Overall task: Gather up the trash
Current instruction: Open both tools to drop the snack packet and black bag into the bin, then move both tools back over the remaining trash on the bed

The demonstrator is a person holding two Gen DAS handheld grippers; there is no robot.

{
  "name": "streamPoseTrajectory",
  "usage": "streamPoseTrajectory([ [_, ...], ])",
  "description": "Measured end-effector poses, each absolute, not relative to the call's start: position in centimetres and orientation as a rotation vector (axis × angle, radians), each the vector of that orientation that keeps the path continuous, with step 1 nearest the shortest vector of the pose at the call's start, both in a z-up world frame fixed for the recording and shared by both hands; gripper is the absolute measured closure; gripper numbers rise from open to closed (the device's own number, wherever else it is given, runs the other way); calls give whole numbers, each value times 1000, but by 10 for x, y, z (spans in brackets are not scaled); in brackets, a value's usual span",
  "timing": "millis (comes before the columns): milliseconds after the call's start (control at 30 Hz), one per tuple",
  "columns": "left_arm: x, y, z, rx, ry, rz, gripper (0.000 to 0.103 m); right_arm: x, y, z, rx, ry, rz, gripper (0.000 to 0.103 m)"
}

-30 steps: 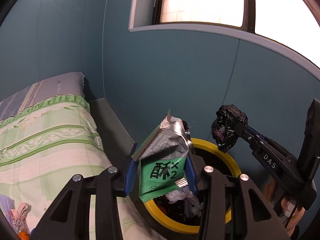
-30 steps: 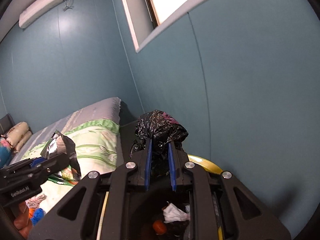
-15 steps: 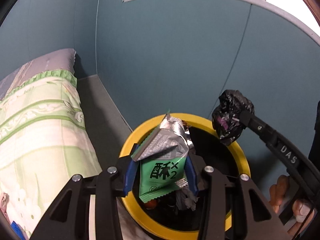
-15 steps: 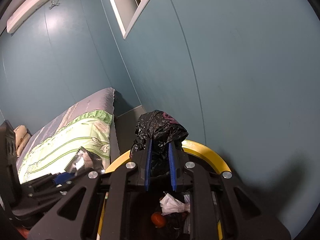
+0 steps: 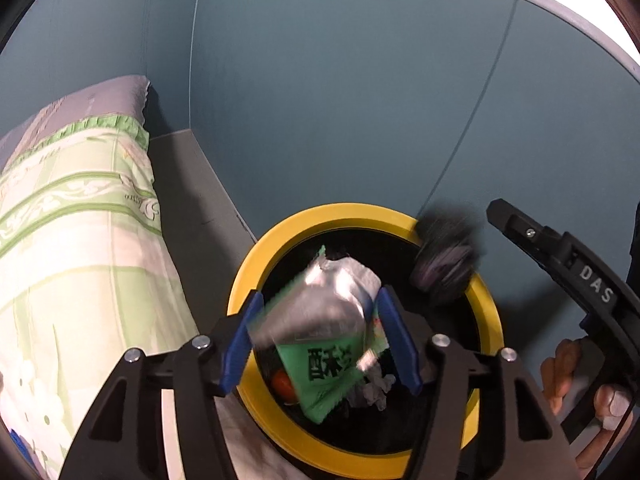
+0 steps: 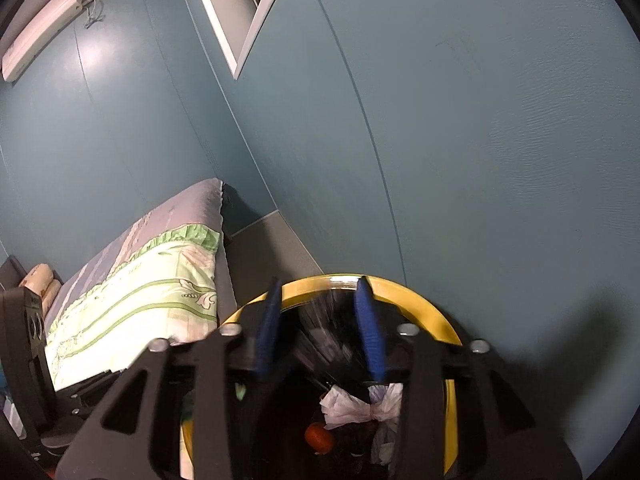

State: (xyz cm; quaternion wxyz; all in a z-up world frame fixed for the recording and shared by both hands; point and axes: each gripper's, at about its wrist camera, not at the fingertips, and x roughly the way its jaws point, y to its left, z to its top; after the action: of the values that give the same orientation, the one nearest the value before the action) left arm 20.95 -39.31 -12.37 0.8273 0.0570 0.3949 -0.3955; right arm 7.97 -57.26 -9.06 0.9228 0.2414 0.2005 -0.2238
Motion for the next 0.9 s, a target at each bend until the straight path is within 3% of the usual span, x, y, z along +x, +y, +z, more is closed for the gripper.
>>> streamPoseTrajectory([
  [267,213,-377,-110,68,819,-830,33,72,-570,-81,508,388,-465,66],
  [533,209,-341,-78,37,750,-789,30,57,-548,-45,465,322,-425,65],
  [900,213,-234,-32,21,625,-597,17,52,-484,3,367,255,-264,47],
])
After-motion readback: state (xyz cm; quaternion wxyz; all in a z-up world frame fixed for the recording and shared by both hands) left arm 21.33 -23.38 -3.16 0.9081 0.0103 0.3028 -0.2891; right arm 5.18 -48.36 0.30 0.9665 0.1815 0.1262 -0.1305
